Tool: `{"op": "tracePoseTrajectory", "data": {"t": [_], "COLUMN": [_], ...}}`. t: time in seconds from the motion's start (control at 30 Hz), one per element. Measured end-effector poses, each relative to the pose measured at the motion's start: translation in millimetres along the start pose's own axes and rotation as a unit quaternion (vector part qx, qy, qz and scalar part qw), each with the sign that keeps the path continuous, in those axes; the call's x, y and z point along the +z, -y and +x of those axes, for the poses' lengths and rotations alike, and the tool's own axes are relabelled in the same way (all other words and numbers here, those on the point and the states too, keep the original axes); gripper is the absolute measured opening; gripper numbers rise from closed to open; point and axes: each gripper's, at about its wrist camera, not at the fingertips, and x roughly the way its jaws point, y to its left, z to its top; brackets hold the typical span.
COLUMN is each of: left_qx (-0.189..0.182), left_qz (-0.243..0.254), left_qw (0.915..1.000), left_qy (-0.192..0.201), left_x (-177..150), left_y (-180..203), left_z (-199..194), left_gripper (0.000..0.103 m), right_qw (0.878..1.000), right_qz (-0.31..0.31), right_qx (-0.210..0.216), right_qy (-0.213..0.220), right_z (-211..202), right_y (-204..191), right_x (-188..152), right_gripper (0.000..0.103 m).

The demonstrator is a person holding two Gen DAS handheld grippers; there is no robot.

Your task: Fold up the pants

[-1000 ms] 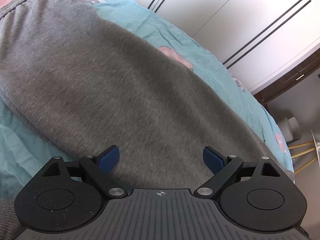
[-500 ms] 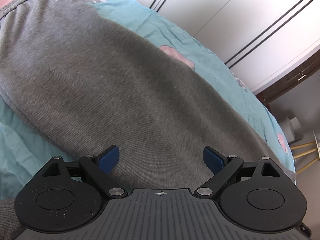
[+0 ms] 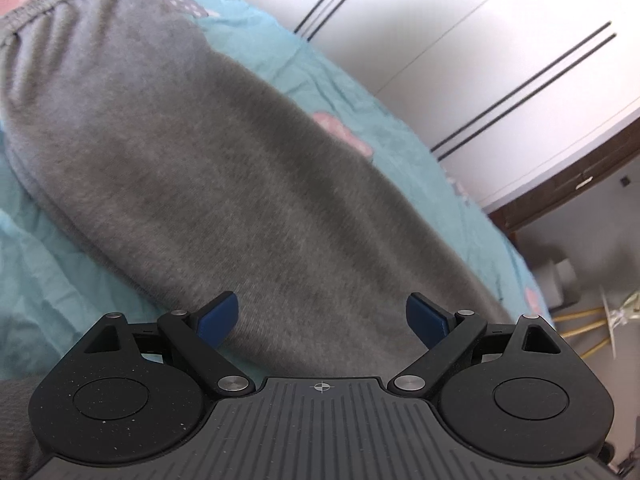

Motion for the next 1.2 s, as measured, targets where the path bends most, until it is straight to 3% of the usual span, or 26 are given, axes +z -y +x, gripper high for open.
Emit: {"op": "tracePoseTrajectory", "data": {"t": [0.1, 0.2, 0.27, 0.33, 0.4, 0.47, 0.57, 0.67, 0.73, 0.87, 1.0, 1.07, 1.17, 1.2], "left_qx": [-0.003, -0.024, -0.039, -0.047, -0.047, -0.041, -0.034, -0.027, -0.015, -0.025, -0.017, -0.019, -0.015, -0.013], "left_qz": [0.006, -0.004, -0.02, -0.034, -0.034, -0.025, -0.016, -0.014, -0.026, -0.043, -0.025, -0.023, -0.02, -0.017], "left_qw": [0.9992, 0.9965, 0.995, 0.9933, 0.9919, 0.991, 0.9905, 0.9893, 0.9912, 0.9941, 0.9947, 0.9948, 0.9955, 0.9955], "left_qy": [0.04, 0.081, 0.09, 0.1, 0.113, 0.125, 0.132, 0.143, 0.129, 0.096, 0.099, 0.097, 0.091, 0.092], "left_x": [2.2, 8.6, 15.8, 19.5, 21.5, 22.1, 22.8, 21.8, 19.7, 16.3, 12.5, 12.7, 11.8, 10.9], "left_y": [1.7, -2.1, -7.0, -12.3, -16.3, -19.1, -26.0, -34.2, -38.0, -42.3, -39.5, -39.1, -38.5, -38.7], "left_z": [-25.6, -54.2, -68.3, -81.3, -92.9, -101.6, -111.5, -112.7, -106.1, -91.9, -92.9, -92.3, -88.1, -87.0], "left_gripper": [0.095, 0.095, 0.095, 0.095, 0.095, 0.095, 0.095, 0.096, 0.096, 0.096, 0.096, 0.096, 0.096, 0.096], "right_qw": [0.996, 0.974, 0.946, 0.906, 0.872, 0.842, 0.802, 0.798, 0.81, 0.835, 0.824, 0.82, 0.798, 0.803], "right_qz": [-0.078, -0.208, -0.297, -0.389, -0.448, -0.5, -0.559, -0.573, -0.549, -0.5, -0.514, -0.513, -0.54, -0.528], "right_qx": [0.025, 0.078, 0.126, 0.165, 0.196, 0.194, 0.129, 0.12, 0.134, 0.163, 0.197, 0.204, 0.183, 0.181], "right_qy": [0.023, 0.042, 0.038, 0.022, -0.022, -0.065, -0.168, -0.146, -0.155, -0.162, -0.135, -0.153, -0.197, -0.208], "right_z": [-16.9, -41.5, -56.6, -63.4, -60.0, -44.7, 1.9, -3.6, -6.8, -10.0, -37.1, -34.4, -22.7, -19.1], "right_y": [-54.0, -130.9, -178.0, -214.6, -232.7, -235.5, -217.9, -209.0, -210.6, -204.4, -198.7, -195.8, -190.3, -188.7], "right_x": [-7.0, -39.7, -79.1, -131.7, -188.4, -248.1, -325.9, -343.5, -331.4, -316.5, -324.7, -326.2, -338.3, -338.1], "right_gripper": [0.011, 0.011, 0.011, 0.011, 0.011, 0.011, 0.012, 0.012, 0.012, 0.012, 0.012, 0.012, 0.012, 0.012]}}
